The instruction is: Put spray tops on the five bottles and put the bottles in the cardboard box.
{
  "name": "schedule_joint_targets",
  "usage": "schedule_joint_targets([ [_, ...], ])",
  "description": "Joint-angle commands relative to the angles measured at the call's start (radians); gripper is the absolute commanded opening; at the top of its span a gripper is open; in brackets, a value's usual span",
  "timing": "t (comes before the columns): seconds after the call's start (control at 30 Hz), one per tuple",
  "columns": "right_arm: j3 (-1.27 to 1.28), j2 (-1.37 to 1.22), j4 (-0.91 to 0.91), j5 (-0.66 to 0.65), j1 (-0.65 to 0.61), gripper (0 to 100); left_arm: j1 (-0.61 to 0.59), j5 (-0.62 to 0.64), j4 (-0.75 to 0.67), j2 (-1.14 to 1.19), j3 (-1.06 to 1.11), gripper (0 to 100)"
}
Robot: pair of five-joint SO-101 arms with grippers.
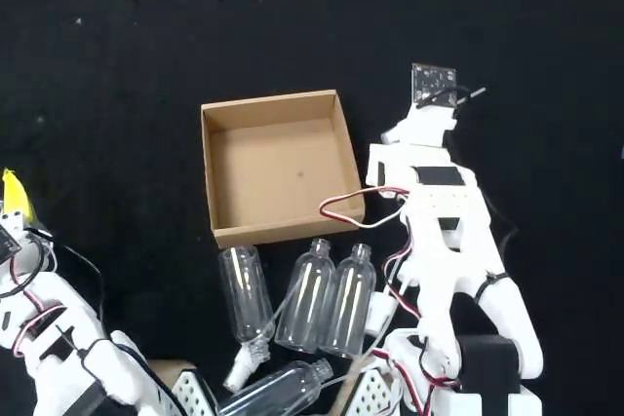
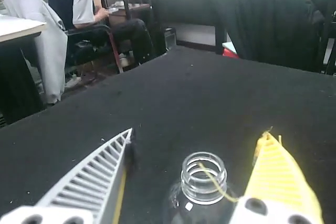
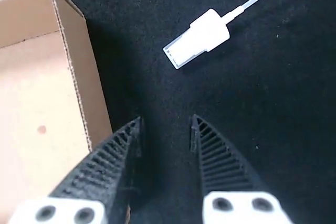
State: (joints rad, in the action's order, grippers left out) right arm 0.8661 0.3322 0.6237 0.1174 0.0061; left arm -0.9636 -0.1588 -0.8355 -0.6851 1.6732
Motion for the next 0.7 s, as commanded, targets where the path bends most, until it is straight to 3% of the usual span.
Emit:
schedule_joint_targets([
  [0.0, -0.005, 0.024, -0.026, 0.006, 0.025, 12.7, 0.022, -0.009, 0.008, 0.008, 0.012, 34],
  [0.67, -0.005, 0.024, -0.026, 0.006, 0.025, 12.7, 0.028, -0.011, -0.002, 0.226, -0.059, 34],
])
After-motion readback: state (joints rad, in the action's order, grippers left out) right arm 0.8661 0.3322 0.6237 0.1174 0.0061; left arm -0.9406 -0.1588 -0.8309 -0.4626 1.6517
